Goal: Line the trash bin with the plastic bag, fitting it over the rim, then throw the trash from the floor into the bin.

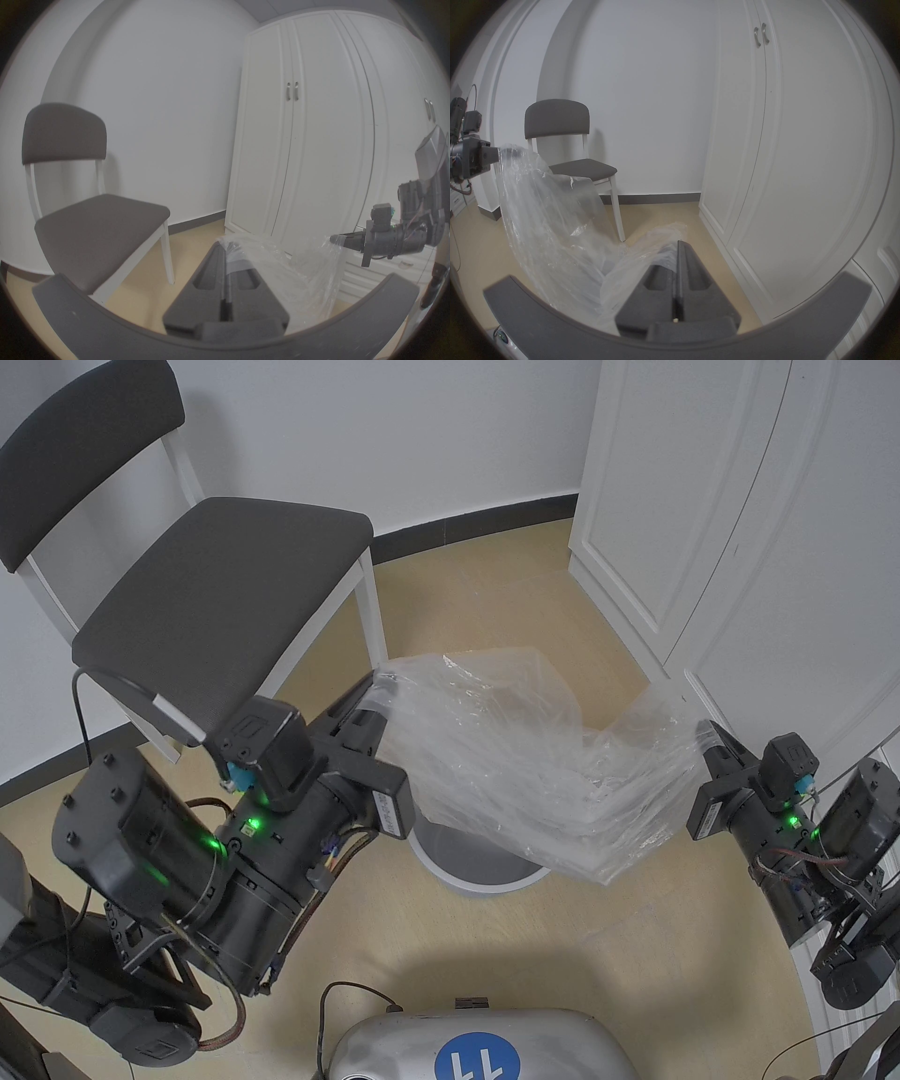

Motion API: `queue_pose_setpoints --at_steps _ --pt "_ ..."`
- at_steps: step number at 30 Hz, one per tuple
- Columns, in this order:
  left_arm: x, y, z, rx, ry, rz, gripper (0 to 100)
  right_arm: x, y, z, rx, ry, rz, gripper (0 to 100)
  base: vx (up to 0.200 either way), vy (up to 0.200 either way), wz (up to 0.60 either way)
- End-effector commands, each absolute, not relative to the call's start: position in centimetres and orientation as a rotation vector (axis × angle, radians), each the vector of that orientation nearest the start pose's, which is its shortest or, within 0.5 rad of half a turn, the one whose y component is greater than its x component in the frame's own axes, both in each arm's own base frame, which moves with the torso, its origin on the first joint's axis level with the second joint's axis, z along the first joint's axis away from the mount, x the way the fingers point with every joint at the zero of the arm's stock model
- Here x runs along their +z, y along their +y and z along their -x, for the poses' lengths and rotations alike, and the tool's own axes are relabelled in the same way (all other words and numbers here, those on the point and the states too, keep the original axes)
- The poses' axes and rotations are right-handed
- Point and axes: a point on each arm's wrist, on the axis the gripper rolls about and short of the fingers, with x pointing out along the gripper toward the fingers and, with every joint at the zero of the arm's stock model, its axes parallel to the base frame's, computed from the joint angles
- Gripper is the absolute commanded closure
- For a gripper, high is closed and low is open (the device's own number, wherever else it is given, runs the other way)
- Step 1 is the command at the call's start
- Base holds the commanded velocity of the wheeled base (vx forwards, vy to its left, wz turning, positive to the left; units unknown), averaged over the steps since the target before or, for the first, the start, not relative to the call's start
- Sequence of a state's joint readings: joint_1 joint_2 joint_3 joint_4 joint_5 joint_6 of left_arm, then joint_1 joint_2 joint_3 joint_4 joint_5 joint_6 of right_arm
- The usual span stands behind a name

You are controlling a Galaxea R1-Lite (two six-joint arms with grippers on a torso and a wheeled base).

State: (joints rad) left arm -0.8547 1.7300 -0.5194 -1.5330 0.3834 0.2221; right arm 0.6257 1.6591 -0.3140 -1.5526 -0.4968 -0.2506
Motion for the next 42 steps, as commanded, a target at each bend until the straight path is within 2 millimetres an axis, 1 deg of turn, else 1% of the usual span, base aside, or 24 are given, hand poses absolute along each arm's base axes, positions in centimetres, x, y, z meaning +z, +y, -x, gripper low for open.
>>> queue_pose_setpoints --at_steps 1,6,10,12,13,15,18,23,27,29,31,37,40,42 --pt "17.5 -20.2 -20.3 -0.408 -0.257 -0.018 100 15.4 12.6 -21.9 0.078 -0.163 0.153 100 0.000 0.000 0.00" --pt "16.3 -20.5 -21.5 -0.391 -0.215 -0.006 100 15.0 12.7 -22.1 0.087 -0.149 0.159 100 0.000 0.000 0.00" --pt "15.2 -20.7 -22.1 -0.385 -0.185 -0.020 100 13.7 13.2 -22.9 0.094 -0.104 0.154 100 0.000 0.000 0.00" --pt "15.1 -20.7 -22.1 -0.382 -0.181 -0.019 100 13.4 13.3 -23.0 0.095 -0.094 0.150 100 0.000 0.000 0.00" --pt "15.0 -20.7 -22.2 -0.383 -0.177 -0.017 100 12.7 13.6 -23.4 0.098 -0.075 0.153 100 0.000 0.000 0.00" --pt "14.9 -20.7 -22.2 -0.383 -0.175 -0.016 100 12.3 13.8 -23.8 0.099 -0.061 0.147 100 0.000 0.000 0.00" --pt "14.2 -20.9 -22.5 -0.384 -0.153 -0.020 100 11.5 14.1 -24.3 0.100 -0.039 0.148 100 0.000 0.000 0.00" --pt "12.9 -21.6 -23.6 -0.382 -0.121 0.002 100 10.9 14.1 -24.7 0.094 -0.021 0.157 100 0.000 0.000 0.00" --pt "11.9 -21.7 -24.6 -0.362 -0.100 -0.005 100 10.6 14.0 -24.9 0.090 -0.011 0.160 100 0.000 0.000 0.00" --pt "11.3 -21.8 -25.4 -0.348 -0.091 -0.007 100 10.0 14.1 -25.1 0.093 0.005 0.160 100 0.000 0.000 0.00" --pt "11.1 -21.9 -25.7 -0.346 -0.088 -0.004 100 9.8 14.3 -25.1 0.098 0.010 0.154 100 0.000 0.000 0.00" --pt "9.3 -23.6 -27.3 -0.353 -0.062 0.062 100 9.5 15.2 -25.9 0.106 0.006 0.114 100 0.000 0.000 0.00" --pt "8.9 -23.9 -28.1 -0.342 -0.064 0.081 100 9.4 15.5 -26.0 0.112 0.004 0.096 100 0.000 0.000 0.00" --pt "8.8 -23.8 -28.3 -0.336 -0.064 0.083 100 9.5 15.6 -26.2 0.112 -0.001 0.087 100 0.000 0.000 0.00"
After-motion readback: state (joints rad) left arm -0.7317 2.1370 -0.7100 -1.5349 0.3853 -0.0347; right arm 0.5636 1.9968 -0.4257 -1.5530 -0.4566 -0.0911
